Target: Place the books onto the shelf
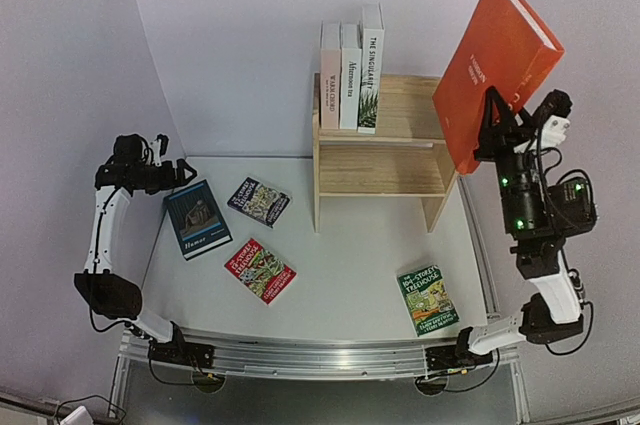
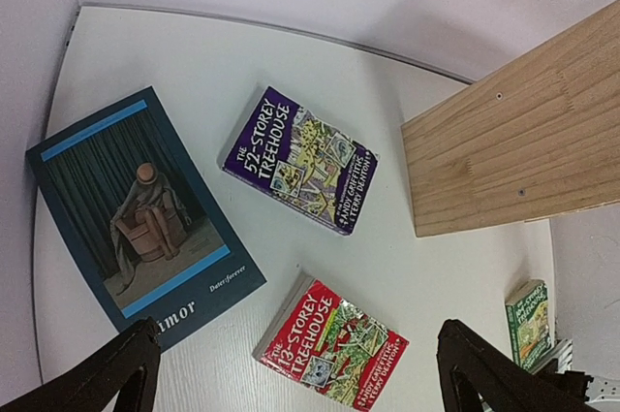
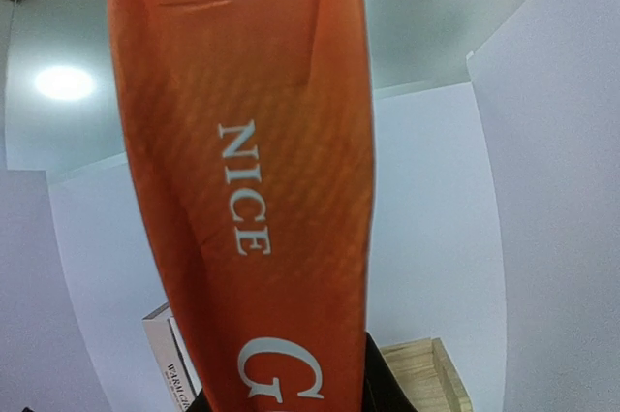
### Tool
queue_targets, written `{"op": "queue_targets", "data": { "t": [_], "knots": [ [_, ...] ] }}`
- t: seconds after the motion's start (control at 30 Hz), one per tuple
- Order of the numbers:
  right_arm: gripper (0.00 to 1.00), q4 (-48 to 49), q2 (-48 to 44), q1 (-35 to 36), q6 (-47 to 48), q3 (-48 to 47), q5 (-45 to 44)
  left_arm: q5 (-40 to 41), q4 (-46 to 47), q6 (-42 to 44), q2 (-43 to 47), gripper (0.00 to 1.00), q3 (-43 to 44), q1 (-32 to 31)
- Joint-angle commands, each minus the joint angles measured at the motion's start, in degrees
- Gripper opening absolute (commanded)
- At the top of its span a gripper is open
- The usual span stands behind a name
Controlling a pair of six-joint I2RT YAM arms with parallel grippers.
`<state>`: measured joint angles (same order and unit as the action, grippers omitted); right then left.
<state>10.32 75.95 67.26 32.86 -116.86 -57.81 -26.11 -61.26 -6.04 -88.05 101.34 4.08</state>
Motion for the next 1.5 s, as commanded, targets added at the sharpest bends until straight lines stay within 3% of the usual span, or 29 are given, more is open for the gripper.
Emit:
{"op": "queue_targets", "data": {
  "t": [0.0, 0.13, 0.23, 0.4, 0.67, 0.87, 1.17, 1.3, 1.47],
  "knots": [
    [0.00, 5.7, 11.4, -3.9, 10.5, -7.8, -0.6, -1.6, 2.4, -0.8, 1.0, 1.00, -1.0, 0.0],
    [0.00, 5.7, 17.3, -9.4, 8.7, -10.8, -0.6, -1.7, 2.3, -0.8, 1.9, 1.00, -1.7, 0.0],
    [0.00, 5.2, 17.9, -13.2, 1.5, -8.2, 1.9, -1.5, 2.0, -0.2, 2.8, 1.00, -2.2, 0.0],
    [0.02, -3.8, 22.2, -19.1, -8.6, -11.2, 4.5, -1.6, 2.1, -0.4, 3.5, 1.00, -2.7, 0.0],
    [0.05, -8.9, 21.2, -25.1, -21.8, -6.0, 10.2, -1.7, 2.5, -0.7, 4.5, 1.00, -4.0, 0.0],
    [0.08, -10.3, 22.2, -28.1, -27.1, -3.8, 14.4, -2.1, 3.0, -1.0, 4.3, 1.00, -3.5, 0.0],
    [0.14, -13.5, 26.9, -29.7, -28.2, -8.9, 18.5, -2.0, 3.1, -0.9, 4.9, 1.00, -4.4, 0.0],
    [0.20, -14.2, 28.9, -29.7, -28.2, -10.6, 19.1, -2.0, 3.2, -0.9, 5.2, 1.00, -4.4, 0.0],
    [0.40, -14.4, 28.1, -29.7, -29.3, -9.3, 20.1, -1.6, 2.8, -0.3, 5.6, 1.00, -4.6, 0.0]
  ]
}}
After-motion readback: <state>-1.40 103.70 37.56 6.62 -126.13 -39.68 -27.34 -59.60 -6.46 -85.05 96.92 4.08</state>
